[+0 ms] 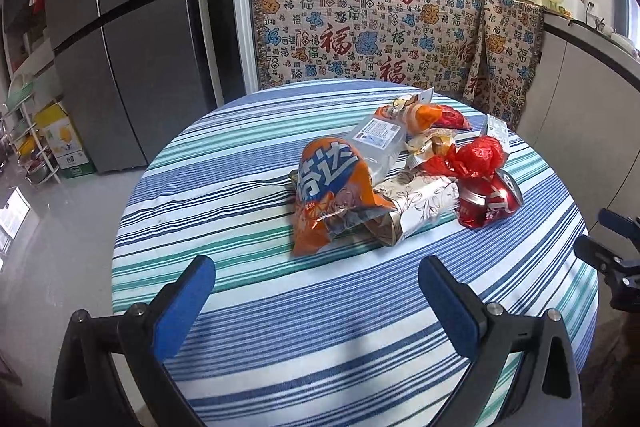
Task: Collect trash
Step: 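Grasp the orange snack bag with the left tool while the right tool grasps the crushed Coke can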
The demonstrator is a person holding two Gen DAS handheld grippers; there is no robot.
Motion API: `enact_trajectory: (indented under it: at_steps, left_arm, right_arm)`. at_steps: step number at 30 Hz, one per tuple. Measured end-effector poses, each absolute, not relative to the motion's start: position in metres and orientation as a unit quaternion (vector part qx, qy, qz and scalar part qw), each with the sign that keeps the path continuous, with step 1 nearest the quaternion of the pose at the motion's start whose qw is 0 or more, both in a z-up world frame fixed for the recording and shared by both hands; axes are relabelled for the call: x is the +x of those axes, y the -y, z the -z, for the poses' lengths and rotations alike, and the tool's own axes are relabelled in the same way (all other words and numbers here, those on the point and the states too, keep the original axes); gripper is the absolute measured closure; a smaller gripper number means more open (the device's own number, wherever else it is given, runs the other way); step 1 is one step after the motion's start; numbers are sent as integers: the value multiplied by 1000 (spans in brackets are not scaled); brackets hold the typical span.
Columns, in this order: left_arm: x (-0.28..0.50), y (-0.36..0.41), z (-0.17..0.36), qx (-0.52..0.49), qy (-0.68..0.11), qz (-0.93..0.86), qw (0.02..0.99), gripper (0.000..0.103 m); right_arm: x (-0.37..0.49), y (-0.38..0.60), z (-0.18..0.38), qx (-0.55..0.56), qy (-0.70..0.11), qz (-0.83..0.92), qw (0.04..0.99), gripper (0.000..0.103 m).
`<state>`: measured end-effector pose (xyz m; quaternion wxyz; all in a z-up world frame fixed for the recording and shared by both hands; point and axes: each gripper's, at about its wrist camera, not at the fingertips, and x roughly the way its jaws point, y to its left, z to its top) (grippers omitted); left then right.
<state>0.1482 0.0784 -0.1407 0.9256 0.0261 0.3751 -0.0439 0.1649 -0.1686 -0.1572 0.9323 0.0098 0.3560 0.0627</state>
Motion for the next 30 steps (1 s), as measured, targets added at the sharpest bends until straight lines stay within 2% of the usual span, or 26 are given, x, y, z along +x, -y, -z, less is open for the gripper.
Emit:
enact_trajectory:
  at_steps: [9, 16, 22, 25, 27, 28, 29, 30]
  left_arm:
    - [171, -67, 130, 44, -359, 71, 930, 0]
    - [176, -55, 145, 97, -345, 81, 930, 0]
    - [182, -50, 153, 129, -331, 81, 931, 2]
    - [190, -50, 159, 129, -340, 86, 927, 15]
    - [193, -50, 162, 127, -348, 91, 924, 31]
    - [195, -52, 163, 124, -352, 94, 923, 35]
    - [194, -53, 164, 122, -353, 96, 923, 44]
    - [194, -54, 164, 119, -355, 97, 922, 55]
  right_arm:
    - [223, 166, 159, 29, -372, -136, 918, 0]
    - [248, 178, 177, 99, -401, -169, 895, 0]
    - [264, 167, 186, 94, -418, -172, 887, 0]
    - [273, 162, 195, 93, -431, -169, 882, 0]
    - [275, 162, 198, 96, -437, -168, 879, 3]
    - [275, 161, 197, 97, -436, -169, 879, 8]
    - [275, 160, 196, 94, -436, -170, 879, 23]
    - [275, 159, 195, 88, -438, -172, 878, 26]
